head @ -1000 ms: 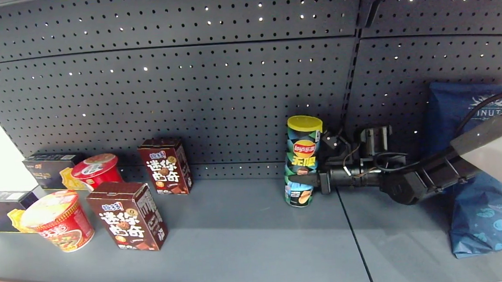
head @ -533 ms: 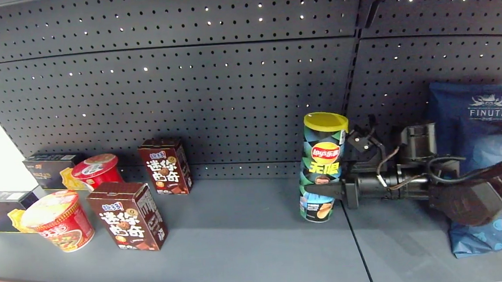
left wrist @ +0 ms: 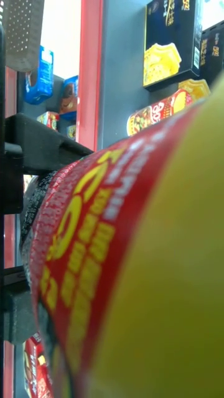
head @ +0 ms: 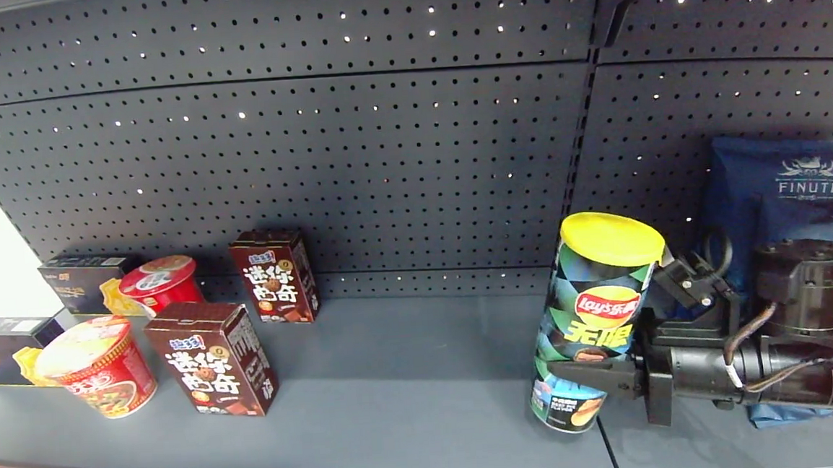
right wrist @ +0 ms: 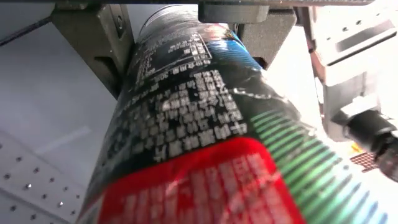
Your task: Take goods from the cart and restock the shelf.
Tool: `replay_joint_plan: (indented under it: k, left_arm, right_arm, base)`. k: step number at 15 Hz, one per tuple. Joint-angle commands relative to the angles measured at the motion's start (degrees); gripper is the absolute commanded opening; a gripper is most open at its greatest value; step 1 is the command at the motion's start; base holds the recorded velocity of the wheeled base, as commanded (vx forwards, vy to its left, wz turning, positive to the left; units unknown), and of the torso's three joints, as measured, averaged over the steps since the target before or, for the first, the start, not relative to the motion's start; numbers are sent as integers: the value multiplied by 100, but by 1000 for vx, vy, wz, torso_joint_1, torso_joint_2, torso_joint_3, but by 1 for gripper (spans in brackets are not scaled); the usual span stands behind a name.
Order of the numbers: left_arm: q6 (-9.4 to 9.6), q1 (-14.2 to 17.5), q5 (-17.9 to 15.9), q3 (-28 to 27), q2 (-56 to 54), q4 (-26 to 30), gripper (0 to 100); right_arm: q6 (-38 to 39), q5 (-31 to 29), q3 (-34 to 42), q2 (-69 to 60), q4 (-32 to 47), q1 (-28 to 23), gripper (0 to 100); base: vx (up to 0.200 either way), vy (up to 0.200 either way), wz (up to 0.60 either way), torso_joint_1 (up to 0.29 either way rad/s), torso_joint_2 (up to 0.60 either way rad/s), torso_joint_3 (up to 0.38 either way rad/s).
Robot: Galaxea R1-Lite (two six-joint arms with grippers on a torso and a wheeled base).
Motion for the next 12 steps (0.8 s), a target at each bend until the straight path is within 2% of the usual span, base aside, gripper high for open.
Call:
replay_joint_plan:
  k: [1, 4, 12]
  left_arm:
    - [-1, 6, 8, -2, -2, -1, 0]
    - [-1, 33, 8, 7, -2, 8, 0]
    - [-1, 33, 8, -2, -10, 8, 0]
  right_arm:
    - [89, -4, 320, -96, -235, 85, 0]
    - [168, -92, 435, -34, -358, 234, 0]
    - [150, -145, 399, 388, -446, 234, 0]
  base:
    - [0, 0, 0, 0, 0, 0]
    - [0, 0, 0, 0, 0, 0]
    - [0, 0, 0, 0, 0, 0]
